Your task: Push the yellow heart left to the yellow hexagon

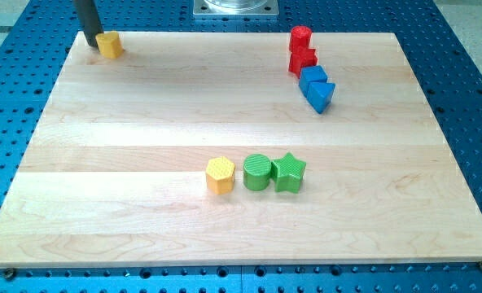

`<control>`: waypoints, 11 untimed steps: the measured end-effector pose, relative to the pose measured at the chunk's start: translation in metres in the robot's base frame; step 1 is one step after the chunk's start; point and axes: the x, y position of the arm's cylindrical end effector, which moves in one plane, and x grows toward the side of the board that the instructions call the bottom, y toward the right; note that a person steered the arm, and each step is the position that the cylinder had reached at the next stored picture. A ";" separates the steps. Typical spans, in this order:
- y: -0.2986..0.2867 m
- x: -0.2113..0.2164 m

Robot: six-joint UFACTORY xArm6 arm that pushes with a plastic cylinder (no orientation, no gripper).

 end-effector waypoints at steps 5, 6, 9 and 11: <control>0.086 0.089; 0.109 0.066; 0.120 0.100; 0.170 0.112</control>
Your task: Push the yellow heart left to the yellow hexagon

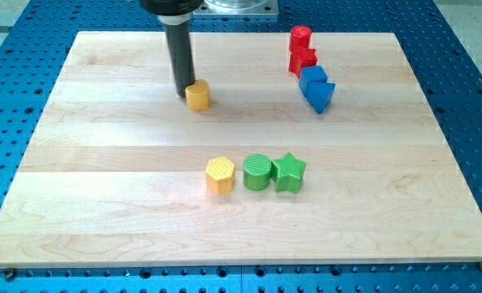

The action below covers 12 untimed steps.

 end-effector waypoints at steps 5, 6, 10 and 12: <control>0.082 0.051; 0.065 0.068; -0.007 0.101; -0.013 0.125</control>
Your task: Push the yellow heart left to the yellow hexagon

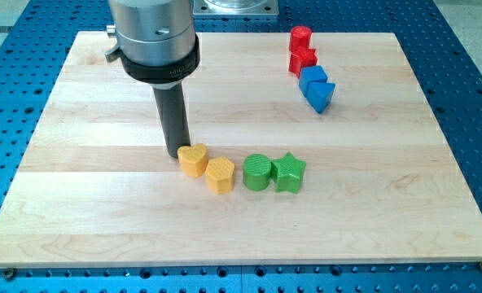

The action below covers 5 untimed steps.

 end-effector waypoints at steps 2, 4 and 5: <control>0.058 -0.019; 0.038 0.002; 0.029 0.010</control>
